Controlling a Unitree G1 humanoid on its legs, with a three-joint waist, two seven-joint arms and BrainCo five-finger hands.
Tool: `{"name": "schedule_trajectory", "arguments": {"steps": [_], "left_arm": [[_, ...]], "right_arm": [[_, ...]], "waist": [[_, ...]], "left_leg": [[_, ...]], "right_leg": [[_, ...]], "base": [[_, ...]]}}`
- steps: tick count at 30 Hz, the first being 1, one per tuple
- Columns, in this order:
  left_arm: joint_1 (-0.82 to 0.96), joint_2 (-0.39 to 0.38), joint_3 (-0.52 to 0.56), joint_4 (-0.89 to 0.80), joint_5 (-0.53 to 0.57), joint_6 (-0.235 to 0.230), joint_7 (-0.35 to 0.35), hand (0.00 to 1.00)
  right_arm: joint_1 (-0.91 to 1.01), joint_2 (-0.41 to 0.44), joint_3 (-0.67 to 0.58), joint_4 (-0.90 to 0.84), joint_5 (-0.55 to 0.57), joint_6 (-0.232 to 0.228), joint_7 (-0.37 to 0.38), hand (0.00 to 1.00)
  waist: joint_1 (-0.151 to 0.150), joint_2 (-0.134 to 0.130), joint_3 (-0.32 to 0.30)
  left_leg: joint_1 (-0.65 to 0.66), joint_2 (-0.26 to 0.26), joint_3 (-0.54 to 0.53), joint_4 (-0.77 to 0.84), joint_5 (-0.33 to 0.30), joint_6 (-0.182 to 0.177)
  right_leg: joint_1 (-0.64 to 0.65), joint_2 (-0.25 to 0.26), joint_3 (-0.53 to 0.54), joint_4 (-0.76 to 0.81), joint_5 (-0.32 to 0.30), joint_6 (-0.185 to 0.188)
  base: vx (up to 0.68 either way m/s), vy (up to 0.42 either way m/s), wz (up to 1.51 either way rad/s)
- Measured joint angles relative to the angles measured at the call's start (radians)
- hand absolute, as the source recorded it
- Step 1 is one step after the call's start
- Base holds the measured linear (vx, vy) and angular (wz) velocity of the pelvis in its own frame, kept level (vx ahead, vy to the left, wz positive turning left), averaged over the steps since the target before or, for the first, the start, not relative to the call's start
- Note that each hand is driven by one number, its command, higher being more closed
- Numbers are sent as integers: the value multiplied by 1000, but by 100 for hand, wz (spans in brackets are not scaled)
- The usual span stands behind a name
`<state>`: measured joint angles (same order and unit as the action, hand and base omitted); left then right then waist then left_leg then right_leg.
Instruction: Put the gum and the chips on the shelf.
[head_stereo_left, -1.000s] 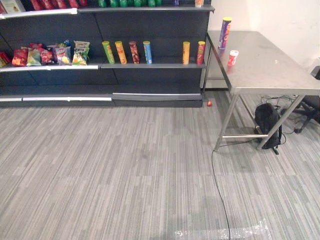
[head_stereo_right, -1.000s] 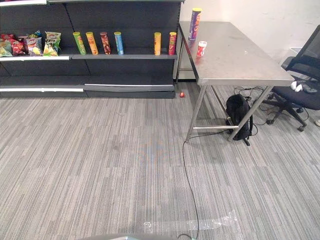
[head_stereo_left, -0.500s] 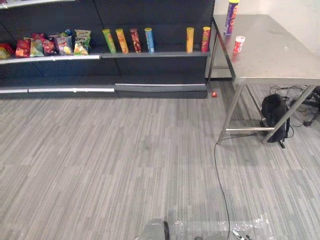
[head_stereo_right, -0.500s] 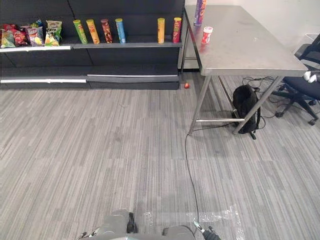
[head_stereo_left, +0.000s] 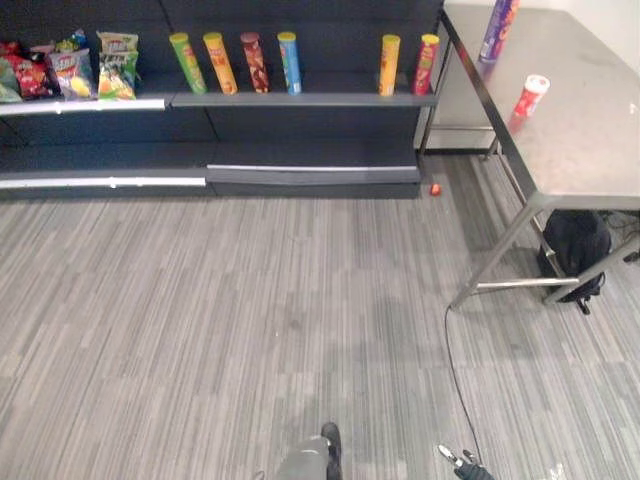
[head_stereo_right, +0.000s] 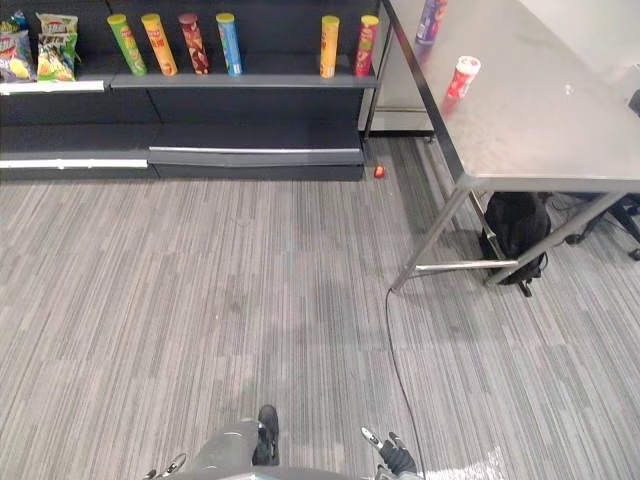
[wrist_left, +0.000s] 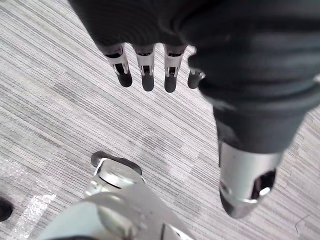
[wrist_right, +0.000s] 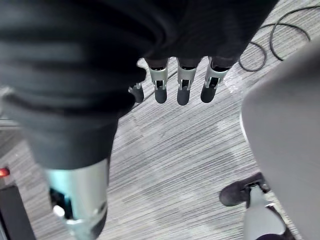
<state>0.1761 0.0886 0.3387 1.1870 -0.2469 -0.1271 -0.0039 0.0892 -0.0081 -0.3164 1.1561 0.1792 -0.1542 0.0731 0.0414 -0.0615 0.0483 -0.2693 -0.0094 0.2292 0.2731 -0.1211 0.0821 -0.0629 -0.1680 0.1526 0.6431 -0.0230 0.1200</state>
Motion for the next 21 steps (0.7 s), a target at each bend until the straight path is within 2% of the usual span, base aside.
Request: {"name": "schedule_trajectory", "arguments": {"steps": [1,2,3,5,6,7,9,10,11,12,13,14,15,16,17,18,19,20,21], "left_arm": [[1,7,-13,5,16,1,0,0],[1,20,-38,7,33,4,0,0],[-4,27,-61,6,35,5,0,0],[-19,27,-67,5,35,4,1,0],[-32,26,-65,5,36,4,2,0],[-59,-19,25,-4,33,1,11,0],[-61,-31,67,-6,32,-2,10,0],[-61,-34,75,-7,32,-2,11,0],[-70,-45,80,-8,32,-1,12,0],[-73,-55,81,-15,32,-1,13,0],[-76,-83,80,-30,35,-6,13,0],[-82,-106,74,-33,56,-17,2,0],[-80,-118,64,-32,67,-19,-4,0],[-84,-114,49,-45,72,-30,-14,0],[-98,-117,28,-54,75,-35,-21,0],[-103,-119,12,-54,78,-35,-25,0],[-102,-120,10,-55,83,-36,-29,0],[-102,-117,10,-59,96,-35,-34,0],[-102,-114,11,-72,92,-34,-39,0]], "right_arm": [[-3,-2,0,-1,-6,-1,0,0],[-8,-3,4,-1,-11,-3,0,0],[-9,-9,12,-2,-13,-7,-1,0],[-16,-16,11,-3,-5,-13,-1,0],[-22,-17,8,-3,-3,-17,-2,0],[-38,-13,-21,-24,18,-29,0,0],[-38,-11,-14,-25,27,-29,-2,0],[-37,-11,-9,-26,28,-29,-3,0],[-46,-12,-11,-30,30,-31,-3,0],[-52,-20,-12,-40,29,-31,-3,0],[-58,-35,-18,-63,26,-28,-2,0],[-40,-32,-10,-87,17,-34,-2,0],[-47,-36,-10,-84,13,-34,-1,0],[-51,-32,-4,-79,3,-31,-1,0],[-48,-40,20,-78,-25,-30,2,0],[-48,-44,24,-81,-27,-26,1,0],[-48,-45,30,-81,-29,-26,1,0],[-47,-46,40,-79,-53,-25,1,0],[-47,-46,51,-78,-61,-23,1,0]], "waist": [[-9,1,1],[-17,3,6],[-26,3,9],[-37,6,16],[-40,8,19],[-39,31,46],[-40,32,46],[-40,30,47],[-39,44,58],[-36,53,64],[-41,91,64],[-60,98,56],[-49,108,58],[-29,105,55],[-17,107,55],[-26,120,52],[-29,117,57],[-31,124,60],[-30,119,63]], "left_leg": [[34,-4,0,-19,-8,5],[79,-11,0,-35,-13,9],[147,-17,-3,-62,-20,16],[249,-23,-17,-123,-29,15],[307,-25,-23,-161,-36,13],[420,6,-26,-180,-123,-6],[447,25,-28,-175,-150,-49],[458,26,-34,-172,-156,-59],[503,52,-60,-182,-207,-72],[523,66,-63,-189,-228,-85],[540,119,-84,-193,-271,-111],[562,147,-130,-202,-289,-87],[569,159,-168,-179,-269,-93],[559,180,-192,-106,-239,-114],[503,186,-235,33,-178,-124],[417,198,-278,220,-80,-133],[371,198,-304,325,-28,-159],[282,194,-330,546,30,-226],[222,191,-318,701,41,-245]], "right_leg": [[-32,1,-2,92,56,22],[-83,2,-12,231,74,37],[-146,6,-40,378,67,32],[-215,12,-113,484,30,-14],[-258,13,-158,486,-28,-36],[-337,16,-326,170,-109,-88],[-333,32,-369,-119,-88,-75],[-332,38,-366,-163,-62,-81],[-314,47,-364,-242,-23,-69],[-324,51,-365,-223,-36,-82],[-365,58,-365,-160,-52,-101],[-370,53,-364,-136,-81,-77],[-367,67,-369,-94,-135,-86],[-361,73,-382,-54,-171,-110],[-328,79,-401,-48,-203,-133],[-263,99,-424,-104,-213,-144],[-222,113,-427,-146,-217,-150],[-124,146,-425,-233,-219,-151],[-54,166,-419,-294,-219,-152]], "base": [[286,159,-4],[337,138,2],[328,113,4],[356,66,8],[621,-81,7],[635,-147,9],[543,-181,16],[501,-202,30],[563,-259,23],[637,-302,38],[581,-264,65],[499,-188,71],[465,-176,41],[689,-353,3],[676,-383,14],[813,-429,28],[664,-272,26],[642,-235,4],[598,-177,-10]]}}
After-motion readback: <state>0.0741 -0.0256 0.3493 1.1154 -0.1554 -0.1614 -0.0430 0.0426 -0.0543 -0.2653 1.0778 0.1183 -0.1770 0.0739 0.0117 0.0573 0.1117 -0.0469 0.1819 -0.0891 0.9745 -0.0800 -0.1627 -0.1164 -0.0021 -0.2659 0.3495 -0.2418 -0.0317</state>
